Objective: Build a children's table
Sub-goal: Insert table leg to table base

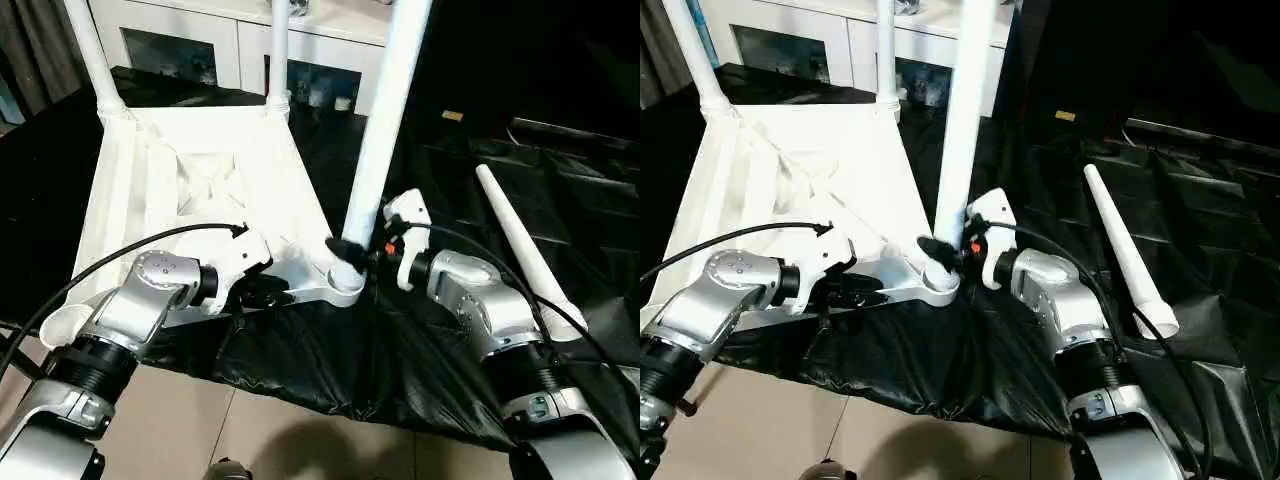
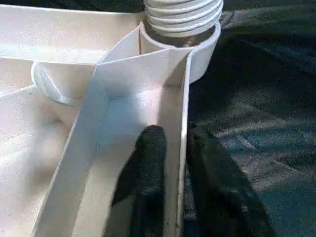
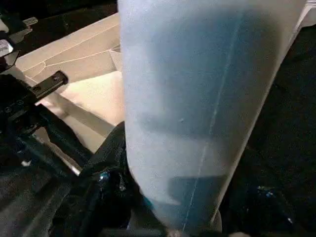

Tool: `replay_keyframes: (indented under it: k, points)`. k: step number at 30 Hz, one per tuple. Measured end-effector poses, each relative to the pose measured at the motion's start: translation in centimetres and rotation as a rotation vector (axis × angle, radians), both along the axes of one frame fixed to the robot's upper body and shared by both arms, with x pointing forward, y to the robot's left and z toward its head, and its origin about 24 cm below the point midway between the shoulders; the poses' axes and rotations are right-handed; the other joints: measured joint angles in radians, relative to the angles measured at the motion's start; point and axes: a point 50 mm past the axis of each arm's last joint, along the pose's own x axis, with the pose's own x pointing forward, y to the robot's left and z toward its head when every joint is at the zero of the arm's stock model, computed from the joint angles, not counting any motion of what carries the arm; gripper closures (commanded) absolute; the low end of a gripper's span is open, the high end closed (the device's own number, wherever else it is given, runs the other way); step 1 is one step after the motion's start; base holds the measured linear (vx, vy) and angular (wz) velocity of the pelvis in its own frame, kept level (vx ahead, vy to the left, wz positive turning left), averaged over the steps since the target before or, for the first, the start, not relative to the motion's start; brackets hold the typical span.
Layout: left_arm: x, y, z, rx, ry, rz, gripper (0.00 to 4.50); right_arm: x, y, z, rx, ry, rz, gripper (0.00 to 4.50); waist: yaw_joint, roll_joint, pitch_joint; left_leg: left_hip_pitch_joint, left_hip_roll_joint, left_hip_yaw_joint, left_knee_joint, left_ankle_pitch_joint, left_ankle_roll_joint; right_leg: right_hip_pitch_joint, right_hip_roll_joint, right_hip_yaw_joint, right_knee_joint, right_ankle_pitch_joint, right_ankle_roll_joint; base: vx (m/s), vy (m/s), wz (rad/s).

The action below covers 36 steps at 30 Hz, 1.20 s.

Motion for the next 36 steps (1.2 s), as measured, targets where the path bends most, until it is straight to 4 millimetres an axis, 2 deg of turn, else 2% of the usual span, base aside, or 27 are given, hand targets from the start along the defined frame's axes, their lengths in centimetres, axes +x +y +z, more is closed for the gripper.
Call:
replay_keyframes:
  k: [1, 4, 9, 17, 23, 30, 36]
  points:
    - [0.0, 0.0, 0.0, 0.003, 0.003, -0.003, 3.87, 0.0, 0.0, 0.0, -0.003, 0.001, 0.007, 2.61, 0.0, 0.0, 0.0, 0.0, 0.0, 0.0, 0.0, 0.0, 0.0, 0.0, 0.0, 0.0, 0.0, 0.0, 0.0, 0.0, 0.0, 0.0]
    - [0.0, 0.1, 0.0, 0.012, 0.009, -0.013, 4.25, -0.1, 0.0, -0.1, -0.009, 0.009, 0.023, 2.61, 0.0, 0.0, 0.0, 0.002, 0.0, 0.0, 0.0, 0.0, 0.0, 0.001, 0.0, 0.0, 0.0, 0.0, 0.0, 0.0, 0.0, 0.0]
    - [-0.1, 0.1, 0.0, 0.013, 0.014, -0.023, 4.47, -0.1, 0.1, -0.1, -0.01, 0.011, 0.023, 2.61, 0.0, 0.0, 0.0, 0.003, 0.0, 0.0, 0.0, 0.0, 0.0, 0.001, 0.0, 0.001, 0.0, 0.0, 0.0, 0.0, 0.0, 0.0]
    - [-0.1, 0.1, 0.0, 0.009, 0.02, -0.03, 4.5, 0.2, 0.2, -0.7, 0.016, 0.025, 0.01, 2.61, 0.0, 0.001, -0.001, 0.003, 0.0, 0.0, 0.0, 0.0, 0.0, 0.002, 0.0, 0.001, 0.0, 0.0, 0.0, 0.0, 0.0, 0.0]
    - [-0.1, -0.2, -0.1, 0.009, 0.02, -0.033, 4.5, 0.2, -0.5, -1.5, 0.117, 0.072, -0.031, 2.62, 0.001, 0.002, -0.001, 0.003, 0.0, 0.0, 0.0, 0.0, 0.0, 0.002, 0.0, 0.001, 0.0, 0.0, 0.0, 0.0, 0.0, 0.0]
    - [-0.1, -0.4, -0.3, 0.008, 0.021, -0.032, 4.5, -0.8, -1.5, -2.8, 0.221, 0.068, -0.09, 2.62, 0.006, 0.004, -0.003, 0.008, 0.0, 0.0, -0.001, -0.001, 0.001, 0.007, -0.001, 0.001, -0.001, 0.0, 0.0, 0.0, 0.0, 0.0]
    - [-0.1, -0.6, -0.7, 0.009, 0.018, -0.03, 4.5, -1.6, -1.6, -3.6, 0.201, 0.006, -0.113, 2.62, 0.006, 0.005, -0.003, 0.015, -0.001, 0.0, -0.001, -0.001, 0.001, 0.015, -0.001, 0.001, -0.003, -0.004, 0.006, 0.0, 0.0, 0.0]
